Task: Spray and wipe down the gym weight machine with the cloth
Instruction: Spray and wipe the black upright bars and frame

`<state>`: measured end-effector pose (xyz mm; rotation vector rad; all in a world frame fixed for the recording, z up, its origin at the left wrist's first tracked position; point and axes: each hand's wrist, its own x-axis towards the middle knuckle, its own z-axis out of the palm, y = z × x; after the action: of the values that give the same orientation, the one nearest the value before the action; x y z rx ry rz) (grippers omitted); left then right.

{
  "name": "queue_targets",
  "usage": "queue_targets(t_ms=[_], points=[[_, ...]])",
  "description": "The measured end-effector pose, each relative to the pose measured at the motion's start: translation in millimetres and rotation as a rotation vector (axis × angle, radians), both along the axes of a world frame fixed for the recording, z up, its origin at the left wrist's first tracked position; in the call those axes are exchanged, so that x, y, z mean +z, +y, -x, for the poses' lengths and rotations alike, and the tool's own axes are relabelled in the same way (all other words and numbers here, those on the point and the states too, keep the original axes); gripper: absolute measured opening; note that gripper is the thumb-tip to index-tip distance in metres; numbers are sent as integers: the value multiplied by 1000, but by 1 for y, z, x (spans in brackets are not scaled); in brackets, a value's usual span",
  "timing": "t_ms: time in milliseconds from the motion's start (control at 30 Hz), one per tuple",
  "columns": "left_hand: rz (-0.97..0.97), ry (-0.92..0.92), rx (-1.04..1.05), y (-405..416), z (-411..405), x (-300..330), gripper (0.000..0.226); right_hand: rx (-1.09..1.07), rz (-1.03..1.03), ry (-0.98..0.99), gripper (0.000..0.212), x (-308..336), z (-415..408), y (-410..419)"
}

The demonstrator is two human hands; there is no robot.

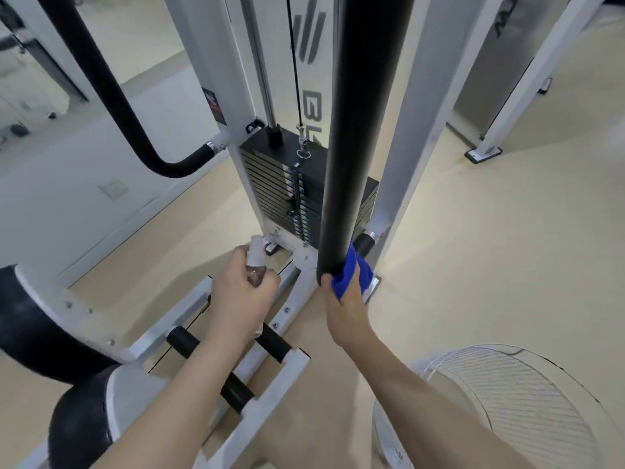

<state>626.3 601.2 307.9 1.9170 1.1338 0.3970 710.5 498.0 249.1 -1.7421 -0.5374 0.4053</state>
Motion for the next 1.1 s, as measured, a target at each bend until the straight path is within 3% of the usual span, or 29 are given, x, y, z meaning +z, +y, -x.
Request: queue_targets(t_ms=[100, 200, 267, 300, 367, 433, 533, 600, 633, 800, 933, 1100], points=[[-17, -110, -54, 3, -8, 16, 13, -81, -176, 93, 66, 53, -15, 17], [-46, -158, -95, 4, -11, 28, 20, -101, -337, -94, 80, 102, -13, 28], [-62, -173, -119, 6, -12, 34, 20, -59, -332, -100, 85, 97, -5, 26], [-68, -176, -125, 7, -12, 35, 19, -46, -333, -16, 83, 90, -2, 24], [-67, -170, -139, 10, -13, 32, 15, -62, -402, 170, 58, 70, 4, 18], [-48, -167, -132, 13, -12, 25, 15, -145, -302, 181, 41, 45, 1, 19], [-28, -166, -125, 14, -11, 20, 16, -130, -118, 112, 71, 36, -5, 18], [-10, -171, -135, 11, -11, 22, 16, -125, -92, 58, 55, 43, -9, 14], [-3, -198, -150, 10, -13, 26, 14, -143, -102, 17, 47, 51, -13, 11], [12, -412, -237, 11, -31, 57, 15, -262, -316, -225, 53, 108, -29, 27], [92, -504, -314, 14, -42, 59, 15, -314, -265, -62, 58, 75, -21, 40], [49, -421, -415, 15, -55, 56, 25, -298, -161, 86, 56, 51, -18, 37]])
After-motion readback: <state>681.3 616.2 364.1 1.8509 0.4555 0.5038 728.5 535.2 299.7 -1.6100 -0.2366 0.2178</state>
